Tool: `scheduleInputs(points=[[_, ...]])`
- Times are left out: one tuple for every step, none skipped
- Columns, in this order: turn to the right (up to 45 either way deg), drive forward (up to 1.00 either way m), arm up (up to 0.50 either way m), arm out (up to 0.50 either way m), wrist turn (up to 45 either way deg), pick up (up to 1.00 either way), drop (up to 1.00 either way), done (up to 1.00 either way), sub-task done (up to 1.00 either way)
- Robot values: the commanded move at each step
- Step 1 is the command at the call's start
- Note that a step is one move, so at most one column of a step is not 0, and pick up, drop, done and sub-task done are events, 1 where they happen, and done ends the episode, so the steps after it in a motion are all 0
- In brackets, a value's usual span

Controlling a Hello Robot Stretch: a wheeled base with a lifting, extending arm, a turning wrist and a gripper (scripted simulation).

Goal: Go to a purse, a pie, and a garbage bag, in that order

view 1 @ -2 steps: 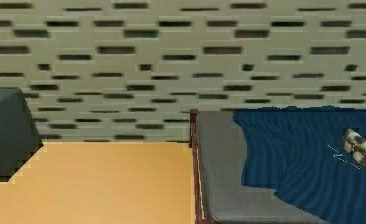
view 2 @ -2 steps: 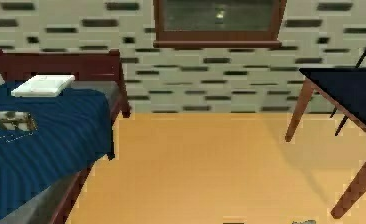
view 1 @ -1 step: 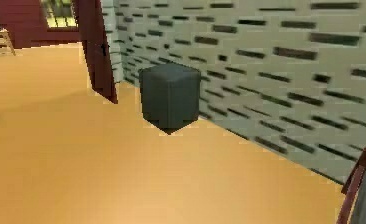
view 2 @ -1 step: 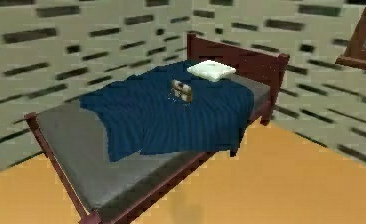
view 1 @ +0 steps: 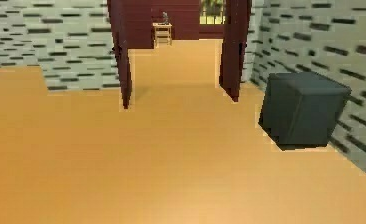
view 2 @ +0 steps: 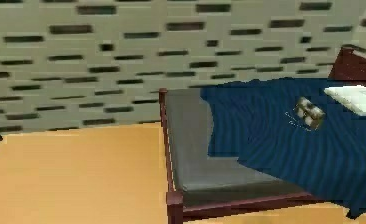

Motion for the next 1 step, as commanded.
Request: scheduleInputs(points=[[0.0,1.00,0.00,0.00,0.0,0.00,0.00,0.00,0.00]])
